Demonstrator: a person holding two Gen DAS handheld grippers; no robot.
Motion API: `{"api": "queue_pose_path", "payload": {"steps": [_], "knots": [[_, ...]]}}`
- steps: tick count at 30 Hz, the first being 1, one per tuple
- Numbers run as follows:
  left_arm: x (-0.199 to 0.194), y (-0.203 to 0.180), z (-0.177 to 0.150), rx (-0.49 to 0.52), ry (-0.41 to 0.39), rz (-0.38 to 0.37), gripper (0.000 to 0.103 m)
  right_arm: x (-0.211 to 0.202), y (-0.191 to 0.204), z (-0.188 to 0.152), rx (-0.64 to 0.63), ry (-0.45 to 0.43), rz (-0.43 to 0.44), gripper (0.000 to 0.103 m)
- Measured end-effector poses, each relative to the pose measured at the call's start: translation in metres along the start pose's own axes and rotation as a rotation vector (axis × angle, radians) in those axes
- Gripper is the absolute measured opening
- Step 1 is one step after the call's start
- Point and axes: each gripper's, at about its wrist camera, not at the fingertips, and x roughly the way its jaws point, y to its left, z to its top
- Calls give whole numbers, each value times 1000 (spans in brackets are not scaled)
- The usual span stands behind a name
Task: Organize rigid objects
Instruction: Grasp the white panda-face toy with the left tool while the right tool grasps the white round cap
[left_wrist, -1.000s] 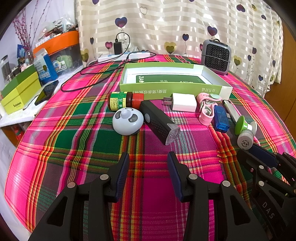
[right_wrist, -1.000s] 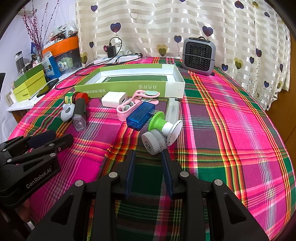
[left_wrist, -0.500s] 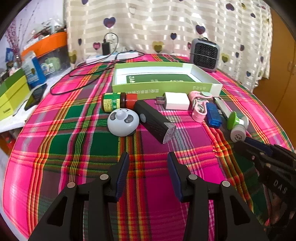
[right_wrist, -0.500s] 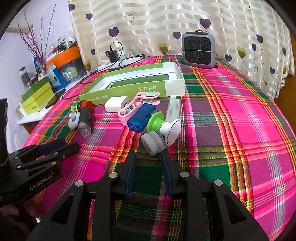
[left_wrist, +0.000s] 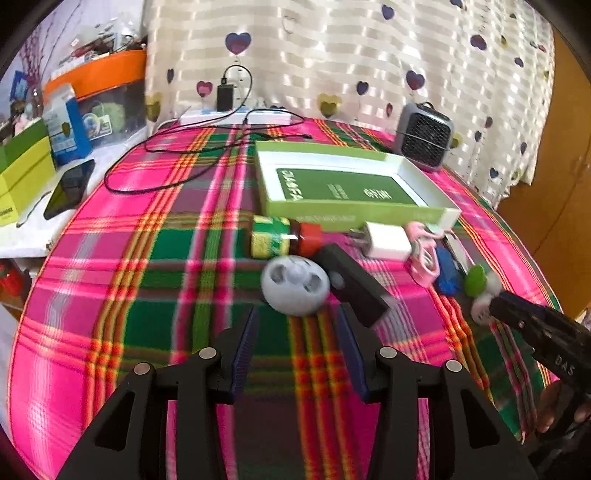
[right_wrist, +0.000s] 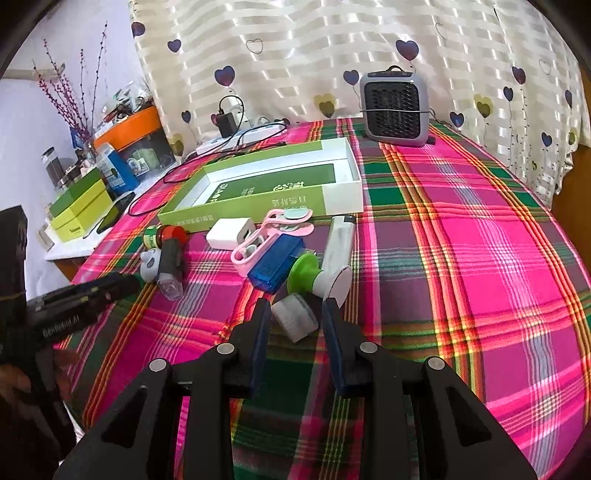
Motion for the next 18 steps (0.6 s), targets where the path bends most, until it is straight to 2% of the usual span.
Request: {"api": "queue_pose_path", "payload": {"steps": [5,18], "knots": [[9,13,11,-48,20,-22,43,6,4,7,-19,29,-1,30],[26,11,20,-19,57,-27,43,26,6,5,-32,119,-12,30]]}}
